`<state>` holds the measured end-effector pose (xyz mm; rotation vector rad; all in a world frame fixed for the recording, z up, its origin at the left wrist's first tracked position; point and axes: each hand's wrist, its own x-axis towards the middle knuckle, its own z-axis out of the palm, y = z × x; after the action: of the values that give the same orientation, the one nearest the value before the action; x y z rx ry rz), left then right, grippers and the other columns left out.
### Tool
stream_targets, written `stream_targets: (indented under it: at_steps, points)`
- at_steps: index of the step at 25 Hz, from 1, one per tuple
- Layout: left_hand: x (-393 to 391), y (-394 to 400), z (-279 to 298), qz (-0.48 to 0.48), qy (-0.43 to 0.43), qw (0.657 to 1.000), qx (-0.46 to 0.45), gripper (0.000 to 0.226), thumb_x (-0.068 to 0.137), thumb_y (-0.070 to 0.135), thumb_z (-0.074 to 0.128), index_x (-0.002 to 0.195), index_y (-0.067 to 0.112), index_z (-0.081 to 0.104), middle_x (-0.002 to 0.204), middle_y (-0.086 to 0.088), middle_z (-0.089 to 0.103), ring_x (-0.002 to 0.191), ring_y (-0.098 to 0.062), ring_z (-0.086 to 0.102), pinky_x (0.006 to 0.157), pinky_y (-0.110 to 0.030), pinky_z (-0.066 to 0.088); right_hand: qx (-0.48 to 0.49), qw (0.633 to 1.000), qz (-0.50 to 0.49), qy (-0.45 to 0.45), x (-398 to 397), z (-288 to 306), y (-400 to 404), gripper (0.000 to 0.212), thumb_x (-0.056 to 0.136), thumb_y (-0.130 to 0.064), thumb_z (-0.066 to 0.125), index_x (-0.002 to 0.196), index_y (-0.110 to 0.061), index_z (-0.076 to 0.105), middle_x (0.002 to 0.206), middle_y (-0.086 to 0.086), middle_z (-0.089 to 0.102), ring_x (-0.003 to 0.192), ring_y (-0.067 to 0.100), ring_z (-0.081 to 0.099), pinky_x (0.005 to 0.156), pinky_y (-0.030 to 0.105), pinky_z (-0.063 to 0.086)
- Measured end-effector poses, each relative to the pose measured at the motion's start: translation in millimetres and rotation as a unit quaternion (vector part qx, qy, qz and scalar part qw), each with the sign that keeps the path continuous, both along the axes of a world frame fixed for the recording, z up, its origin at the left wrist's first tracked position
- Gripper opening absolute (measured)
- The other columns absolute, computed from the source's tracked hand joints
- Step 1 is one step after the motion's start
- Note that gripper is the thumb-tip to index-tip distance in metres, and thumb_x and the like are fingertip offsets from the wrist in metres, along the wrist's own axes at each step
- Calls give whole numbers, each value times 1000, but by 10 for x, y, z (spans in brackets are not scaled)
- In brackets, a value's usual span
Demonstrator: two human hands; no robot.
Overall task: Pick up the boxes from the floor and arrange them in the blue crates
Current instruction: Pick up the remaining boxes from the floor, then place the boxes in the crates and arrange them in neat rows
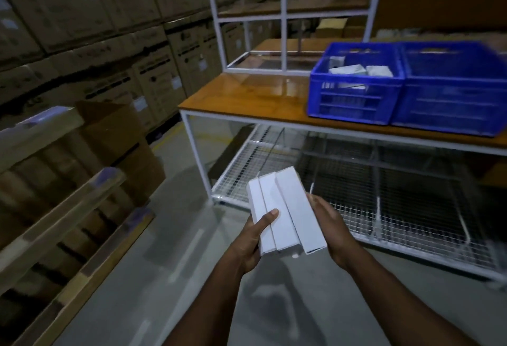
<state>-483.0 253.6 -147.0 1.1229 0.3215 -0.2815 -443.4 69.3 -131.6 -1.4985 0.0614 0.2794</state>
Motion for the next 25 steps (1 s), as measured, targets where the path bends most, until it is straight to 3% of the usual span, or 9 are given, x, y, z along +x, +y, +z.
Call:
stream_targets:
  at_steps: [4, 8, 14, 18, 22, 25]
  points:
    - [756, -223, 140, -64, -34, 997, 36, 72, 77, 43, 76, 141, 19, 51, 125, -10, 71, 115, -30, 68, 91, -44, 59, 12, 999, -34, -1, 343, 267, -180, 35, 98, -52, 45, 124, -35, 60, 117, -13, 70, 99, 4, 69, 78, 24, 55]
    - [1360, -623, 211, -106, -56, 991, 52, 75, 78, 54, 73, 143, 25, 48, 124, -8, 72, 112, -29, 70, 93, -50, 57, 35, 998, -52, 2, 732, 327, -568, 62, 84, -78, 46, 132, -40, 58, 126, -7, 69, 114, 19, 67, 101, 51, 51]
    - [2203, -1498, 390, -195, -98, 976, 15, 69, 85, 47, 69, 145, 21, 47, 132, -13, 67, 120, -35, 65, 102, -63, 48, 41, 988, -137, -59, 1379, 474, -1402, 79, 73, -86, 51, 137, -40, 54, 134, -8, 64, 121, 16, 63, 106, 52, 46]
    - [2864, -2261, 566, -196, -138, 970, 30, 70, 83, 45, 74, 143, 20, 47, 129, -15, 68, 118, -38, 66, 97, -65, 50, 46, 974, -200, -100, 1901, 685, -2099, 61, 89, -71, 45, 138, -35, 48, 133, -4, 63, 116, 14, 64, 98, 46, 51]
    - [3431, -2886, 922, -178, -158, 970, 42, 78, 80, 51, 77, 142, 15, 47, 127, -17, 68, 116, -40, 66, 96, -65, 51, 44, 962, -241, -118, 2443, 1000, -2670, 33, 98, -54, 43, 124, -34, 45, 123, 2, 63, 105, 17, 64, 79, 35, 53]
    - [3774, -3232, 1179, -167, -186, 967, 58, 65, 88, 48, 70, 140, 14, 51, 124, -16, 71, 113, -36, 68, 97, -58, 54, 22, 955, -255, -149, 2839, 1237, -3010, 28, 98, -56, 45, 118, -37, 46, 127, 5, 60, 107, 21, 64, 84, 41, 55]
